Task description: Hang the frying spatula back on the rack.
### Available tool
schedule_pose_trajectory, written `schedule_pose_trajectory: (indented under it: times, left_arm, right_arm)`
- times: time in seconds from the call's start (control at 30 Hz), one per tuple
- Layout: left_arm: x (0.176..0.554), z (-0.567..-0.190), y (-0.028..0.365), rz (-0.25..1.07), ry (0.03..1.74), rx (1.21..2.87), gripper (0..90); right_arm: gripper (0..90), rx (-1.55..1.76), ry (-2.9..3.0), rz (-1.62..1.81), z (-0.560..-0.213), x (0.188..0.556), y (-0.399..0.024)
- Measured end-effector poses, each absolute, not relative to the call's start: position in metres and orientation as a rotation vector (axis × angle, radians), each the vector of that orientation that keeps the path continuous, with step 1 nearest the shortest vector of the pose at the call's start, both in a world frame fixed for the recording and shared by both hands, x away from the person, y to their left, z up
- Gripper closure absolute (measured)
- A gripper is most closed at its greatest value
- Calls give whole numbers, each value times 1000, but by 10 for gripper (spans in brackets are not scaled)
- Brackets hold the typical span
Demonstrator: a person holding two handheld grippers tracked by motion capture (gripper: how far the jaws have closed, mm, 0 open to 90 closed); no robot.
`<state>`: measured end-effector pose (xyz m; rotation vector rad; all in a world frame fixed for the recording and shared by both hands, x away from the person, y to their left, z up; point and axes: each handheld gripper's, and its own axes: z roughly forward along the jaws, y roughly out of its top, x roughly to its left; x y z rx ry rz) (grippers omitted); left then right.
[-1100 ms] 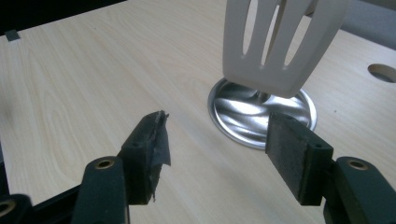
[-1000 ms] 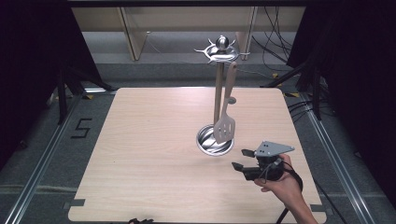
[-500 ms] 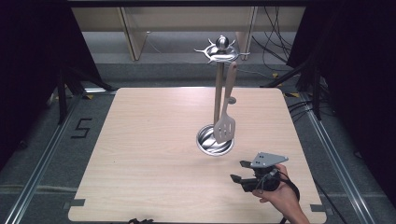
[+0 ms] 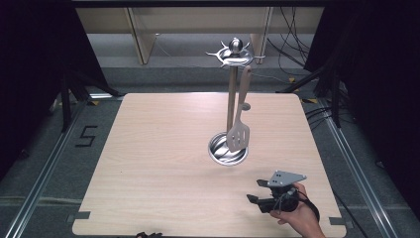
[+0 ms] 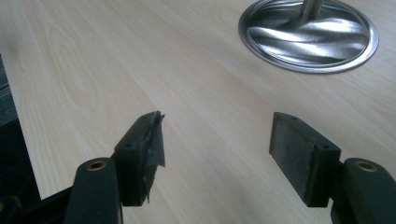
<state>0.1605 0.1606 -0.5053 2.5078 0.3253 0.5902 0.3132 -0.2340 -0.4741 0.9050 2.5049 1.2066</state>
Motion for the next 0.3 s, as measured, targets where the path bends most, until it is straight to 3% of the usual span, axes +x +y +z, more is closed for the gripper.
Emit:
schedule_pose_trajectory:
  times: [0.3]
  left_arm:
    - [160,-506,161,604,339,2500,175]
  right_arm:
    - [355,912,2504,1205,-477,309,-235]
